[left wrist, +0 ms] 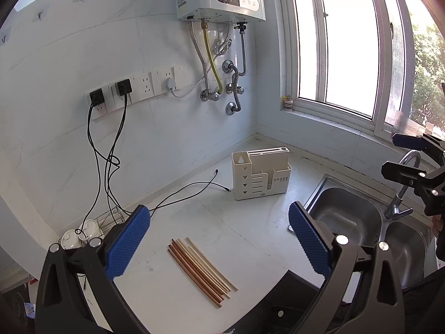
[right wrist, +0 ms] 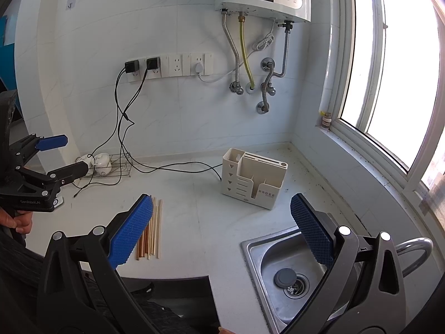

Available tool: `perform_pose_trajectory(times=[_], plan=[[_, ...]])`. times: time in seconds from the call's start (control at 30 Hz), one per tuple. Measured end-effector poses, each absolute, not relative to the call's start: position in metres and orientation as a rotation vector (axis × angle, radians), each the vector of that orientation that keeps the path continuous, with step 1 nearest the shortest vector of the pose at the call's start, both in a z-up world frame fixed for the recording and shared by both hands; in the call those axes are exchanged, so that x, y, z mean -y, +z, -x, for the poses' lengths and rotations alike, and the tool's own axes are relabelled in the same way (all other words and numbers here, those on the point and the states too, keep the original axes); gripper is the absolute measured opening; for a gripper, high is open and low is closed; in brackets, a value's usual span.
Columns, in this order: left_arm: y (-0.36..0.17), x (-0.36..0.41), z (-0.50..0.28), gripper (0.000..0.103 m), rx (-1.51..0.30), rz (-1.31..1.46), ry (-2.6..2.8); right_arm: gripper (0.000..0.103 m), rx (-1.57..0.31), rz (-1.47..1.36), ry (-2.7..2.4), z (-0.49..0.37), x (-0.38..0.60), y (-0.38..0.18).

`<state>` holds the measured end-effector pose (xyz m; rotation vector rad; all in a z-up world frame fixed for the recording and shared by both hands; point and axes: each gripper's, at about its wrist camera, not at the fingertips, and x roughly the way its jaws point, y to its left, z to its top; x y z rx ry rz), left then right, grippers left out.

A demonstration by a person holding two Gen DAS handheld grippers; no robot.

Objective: Organize utensils

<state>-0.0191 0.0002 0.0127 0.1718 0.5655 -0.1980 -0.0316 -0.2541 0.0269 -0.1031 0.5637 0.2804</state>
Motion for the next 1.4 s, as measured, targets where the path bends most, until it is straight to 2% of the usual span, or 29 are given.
perform_pose_trajectory(times=[1.4], plan=[[0.013,0.003,0.010,0.098,-0.564,-0.176,-0.212,0.095,-0.566,0.089,0.279,0.019,0.262,0.021]])
